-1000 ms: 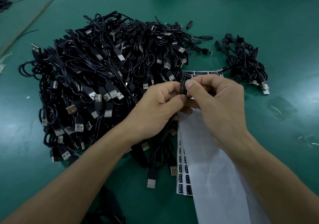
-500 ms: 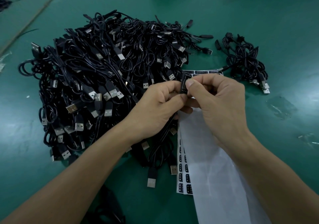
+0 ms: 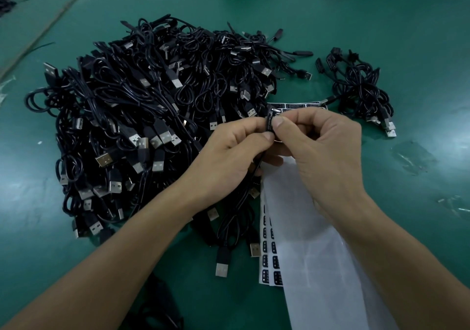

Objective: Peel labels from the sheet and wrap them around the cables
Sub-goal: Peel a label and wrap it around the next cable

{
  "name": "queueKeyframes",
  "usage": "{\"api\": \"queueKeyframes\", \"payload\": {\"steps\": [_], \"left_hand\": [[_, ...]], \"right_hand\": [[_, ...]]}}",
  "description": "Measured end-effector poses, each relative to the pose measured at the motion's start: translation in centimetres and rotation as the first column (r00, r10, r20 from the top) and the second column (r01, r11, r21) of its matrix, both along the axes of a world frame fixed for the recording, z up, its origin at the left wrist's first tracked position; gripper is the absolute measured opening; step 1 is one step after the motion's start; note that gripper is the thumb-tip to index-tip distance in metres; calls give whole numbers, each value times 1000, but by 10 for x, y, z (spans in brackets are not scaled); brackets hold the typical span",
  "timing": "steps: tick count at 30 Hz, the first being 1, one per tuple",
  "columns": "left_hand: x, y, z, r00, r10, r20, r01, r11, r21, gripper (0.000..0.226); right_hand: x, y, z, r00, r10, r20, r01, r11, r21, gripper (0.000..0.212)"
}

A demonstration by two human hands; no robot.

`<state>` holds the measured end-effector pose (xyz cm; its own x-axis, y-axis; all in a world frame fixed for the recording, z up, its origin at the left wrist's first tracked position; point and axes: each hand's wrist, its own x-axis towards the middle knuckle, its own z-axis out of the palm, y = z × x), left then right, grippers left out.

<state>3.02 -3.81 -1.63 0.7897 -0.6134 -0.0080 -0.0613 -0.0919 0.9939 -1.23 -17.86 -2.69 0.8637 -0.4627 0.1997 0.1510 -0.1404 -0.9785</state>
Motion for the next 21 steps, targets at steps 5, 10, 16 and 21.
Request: {"api": "queueKeyframes", "payload": {"steps": [5,10,16,21], "left_hand": [[0,0,-1,999,23,28,-23,1000,-18,27],[1,0,-2,998,42,39,-42,999,-13,26],[0,-2,0,997,56,49,-56,998,-1,27],[0,-1,0,997,53,50,-54,998,20,28]], "right_hand": [[0,0,0,1000,17,12,-17,1000,12,7],[-2,0,1,999,27,18,-27,999,17,5],[-5,-1,3,1000,18,23,-17,1000,-25,10],[-3,-5,3,1000,2,22,-2,999,-40,13]]}}
